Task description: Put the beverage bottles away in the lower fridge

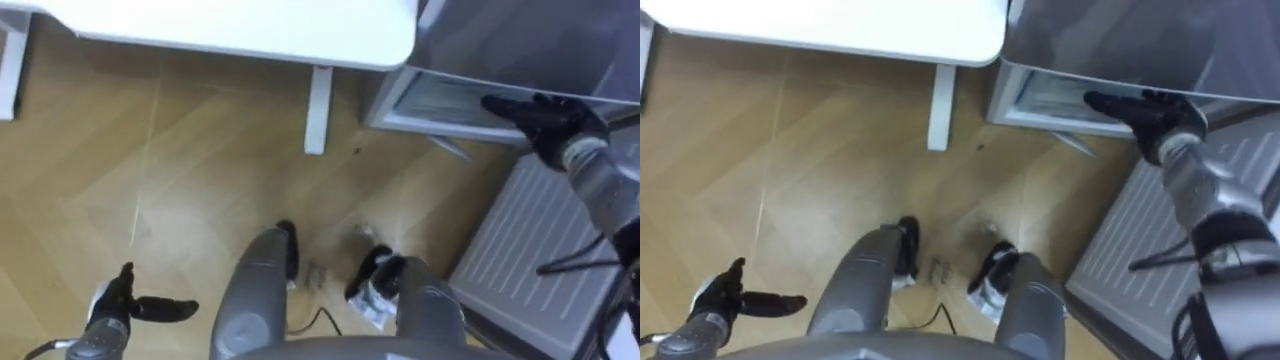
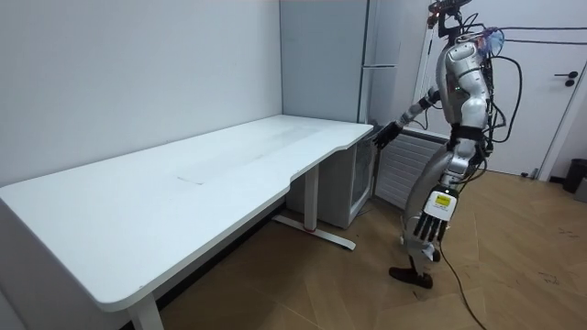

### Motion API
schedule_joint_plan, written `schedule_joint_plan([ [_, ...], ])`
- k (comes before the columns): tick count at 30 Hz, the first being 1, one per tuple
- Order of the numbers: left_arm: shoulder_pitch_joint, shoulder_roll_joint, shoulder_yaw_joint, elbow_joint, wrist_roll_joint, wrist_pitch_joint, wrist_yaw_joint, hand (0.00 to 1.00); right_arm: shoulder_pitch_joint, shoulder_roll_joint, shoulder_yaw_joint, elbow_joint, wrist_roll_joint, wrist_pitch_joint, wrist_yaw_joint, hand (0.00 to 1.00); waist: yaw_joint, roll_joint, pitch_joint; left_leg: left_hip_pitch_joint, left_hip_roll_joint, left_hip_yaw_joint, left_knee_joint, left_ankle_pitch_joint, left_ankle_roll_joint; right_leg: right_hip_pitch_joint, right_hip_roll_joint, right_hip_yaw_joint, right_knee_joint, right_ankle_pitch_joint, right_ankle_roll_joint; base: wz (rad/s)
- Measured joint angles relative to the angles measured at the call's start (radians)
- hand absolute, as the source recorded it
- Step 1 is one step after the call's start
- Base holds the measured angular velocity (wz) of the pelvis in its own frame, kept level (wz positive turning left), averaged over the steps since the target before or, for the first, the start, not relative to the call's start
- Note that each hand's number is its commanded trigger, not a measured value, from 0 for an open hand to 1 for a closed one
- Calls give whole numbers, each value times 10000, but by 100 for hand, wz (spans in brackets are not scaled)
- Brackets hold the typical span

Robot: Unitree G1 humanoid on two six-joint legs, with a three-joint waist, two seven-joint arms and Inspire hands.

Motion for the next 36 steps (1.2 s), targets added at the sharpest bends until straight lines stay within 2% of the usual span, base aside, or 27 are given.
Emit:
schedule_joint_plan([
  [2,20,-249,130,180,128,-5,40,0,781,85,-437,-539,-1025,-179,-136,0,-143,77,-187,651,12,63,-420,17,14,691,156,1,-582,170,110,-7],
  [5,230,-602,563,182,209,-9,56,0,1851,255,-898,-1553,-2413,-171,-303,0,-279,81,-292,1619,-38,301,-1060,64,44,1492,237,150,-1159,318,259,-14],
  [9,819,-757,1265,-57,439,-59,84,0,3239,255,-1414,-3492,-4234,11,-718,0,-664,93,-301,2397,-94,521,-1609,99,48,2048,275,347,-1452,373,330,-15],
  [10,1062,-806,1608,-105,586,-108,145,0,3567,252,-1570,-3988,-4852,105,-956,0,-894,66,-287,2655,-174,546,-1852,148,27,2229,218,371,-1462,343,371,-7],
  [11,1225,-928,1894,-143,725,-115,286,0,3829,248,-1735,-4597,-5564,127,-1279,0,-1084,-2,-248,2950,-232,677,-2138,221,42,2359,160,431,-1480,309,405,-10],
  [12,1304,-1032,2074,-136,771,-123,342,0,3927,235,-1874,-5033,-5891,127,-1445,0,-1151,-6,-245,3102,-277,759,-2309,273,43,2387,131,503,-1482,301,414,-21],
  [14,1538,-1410,2470,-334,914,-131,487,0,4178,192,-2743,-6358,-6733,77,-1965,0,-1523,-11,-239,3550,-369,809,-2755,399,34,2662,144,613,-1729,302,464,-12],
  [15,1571,-1464,2541,-367,913,-145,481,0,4226,193,-2963,-6524,-6740,106,-2137,0,-1596,-57,-226,3648,-368,810,-2841,417,25,2766,169,607,-1833,308,476,0],
  [18,1633,-1505,2758,-393,893,-186,499,0,4605,212,-4141,-7787,-6983,-503,-3291,0,-1764,-197,-262,4546,-311,822,-3482,529,-104,3592,434,620,-2462,385,506,-7],
  [19,1668,-1505,2758,-421,891,-182,499,0,4687,218,-4291,-7989,-7062,-667,-3427,0,-1792,-228,-268,4704,-280,832,-3595,542,-127,3764,505,622,-2638,424,503,-5],
  [20,1730,-1514,2756,-486,887,-159,499,0,4883,287,-4541,-8238,-7270,-1033,-3631,0,-1822,-275,-338,5000,-194,852,-3728,551,-163,4135,677,614,-2999,519,503,-4],
  [21,1770,-1517,2754,-522,885,-136,501,0,4949,357,-4618,-8300,-7325,-1190,-3760,0,-1801,-249,-353,5117,-158,851,-3800,549,-189,4312,763,620,-3165,563,503,-7],
  [22,1794,-1536,2754,-530,885,-92,508,0,5053,577,-4768,-8460,-7394,-1340,-3923,0,-1801,-326,-421,5353,-112,865,-3944,538,-233,4572,879,642,-3414,621,493,-7],
  [24,1789,-1611,2754,-532,887,-50,513,0,5149,921,-4918,-8579,-7711,-1471,-4037,0,-1821,-369,-448,5568,-48,920,-4008,491,-297,4809,982,693,-3596,681,491,-7],
  [26,1772,-1713,2757,-543,914,99,518,0,5319,1382,-5045,-8575,-8000,-1549,-4102,0,-1866,-336,-436,5845,-30,951,-4094,474,-325,5053,1037,731,-3746,697,499,-5],
  [29,1678,-1763,2739,-540,910,332,513,0,5502,1710,-5037,-7990,-8125,-1557,-4084,0,-1864,-168,-401,6165,-37,1060,-4238,473,-326,5349,1080,903,-3938,710,521,-6],
  [30,1665,-1771,2741,-539,915,335,510,0,5558,1766,-5026,-7847,-8096,-1552,-4085,0,-1845,-152,-408,6240,-35,1061,-4297,473,-327,5386,1091,923,-3937,710,521,0],
  [31,1621,-1792,2744,-527,919,348,499,0,5633,1842,-5001,-7526,-8037,-1545,-4079,0,-1844,-27,-361,6321,-33,1062,-4344,472,-328,5433,1102,968,-3939,710,522,-7],
  [32,1605,-1828,2749,-527,1015,358,491,0,5667,1883,-5001,-7165,-8044,-1547,-4074,0,-1877,76,-347,6353,-36,1064,-4363,467,-335,5444,1103,1003,-3941,709,523,-6],
  [34,1603,-1850,2750,-521,1162,421,475,0,5720,1957,-5001,-6427,-8039,-1500,-4066,0,-1895,135,-342,6391,-32,1061,-4417,467,-337,5444,1115,1032,-3937,705,529,-6],
  [36,1605,-1876,2752,-505,1307,504,435,0,5909,2053,-4969,-5994,-8022,-1394,-3953,0,-1826,224,-391,6436,-24,1063,-4425,465,-341,5443,1135,1123,-3929,703,530,-10],
])
